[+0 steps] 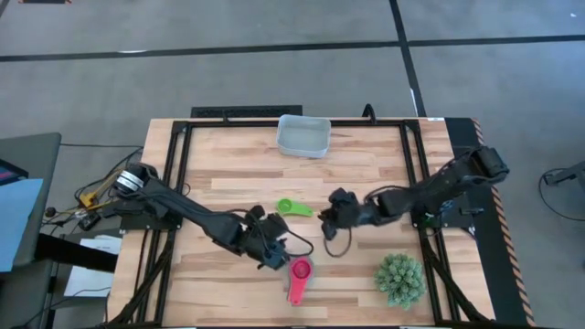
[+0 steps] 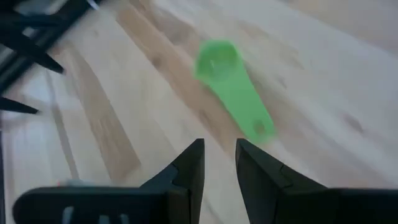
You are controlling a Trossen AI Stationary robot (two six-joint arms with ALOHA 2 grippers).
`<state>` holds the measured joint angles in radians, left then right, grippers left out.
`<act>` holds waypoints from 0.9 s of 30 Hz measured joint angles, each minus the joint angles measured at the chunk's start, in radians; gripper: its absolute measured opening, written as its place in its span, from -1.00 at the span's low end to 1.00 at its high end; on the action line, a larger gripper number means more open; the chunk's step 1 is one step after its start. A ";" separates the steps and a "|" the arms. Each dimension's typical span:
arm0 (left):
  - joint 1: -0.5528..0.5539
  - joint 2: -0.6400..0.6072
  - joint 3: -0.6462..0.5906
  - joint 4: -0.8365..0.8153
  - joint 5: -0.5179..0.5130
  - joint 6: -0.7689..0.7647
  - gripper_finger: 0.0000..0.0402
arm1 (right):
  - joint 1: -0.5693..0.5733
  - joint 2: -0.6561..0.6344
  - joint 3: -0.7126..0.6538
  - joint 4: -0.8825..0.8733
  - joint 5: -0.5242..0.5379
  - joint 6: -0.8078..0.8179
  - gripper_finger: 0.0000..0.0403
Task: Nest measuring cups in basket
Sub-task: Stack the green measuring cup on top of the red measuring cup
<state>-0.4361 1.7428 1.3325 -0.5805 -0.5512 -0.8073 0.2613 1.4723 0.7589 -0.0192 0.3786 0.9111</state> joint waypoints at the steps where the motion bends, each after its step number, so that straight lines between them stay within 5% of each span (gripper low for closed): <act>1: 0.004 -0.011 -0.024 -0.001 -0.005 0.001 -0.25 | -0.031 0.023 0.011 0.026 -0.030 -0.042 -0.43; 13: 0.064 -0.182 -0.469 0.252 0.001 -0.048 -0.33 | -0.317 0.292 0.284 0.012 -0.370 -0.447 -0.43; 19: 0.067 -0.227 -0.585 0.295 -0.027 -0.078 -0.37 | -0.347 0.455 0.494 -0.203 -0.379 -0.561 -0.43; 27: 0.067 -0.227 -0.595 0.292 -0.033 -0.049 -0.41 | -0.343 0.600 0.663 -0.359 -0.376 -0.621 -0.43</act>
<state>-0.3691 1.5158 0.7380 -0.2882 -0.5843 -0.8563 -0.0820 2.0722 1.4223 -0.3782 0.0022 0.2900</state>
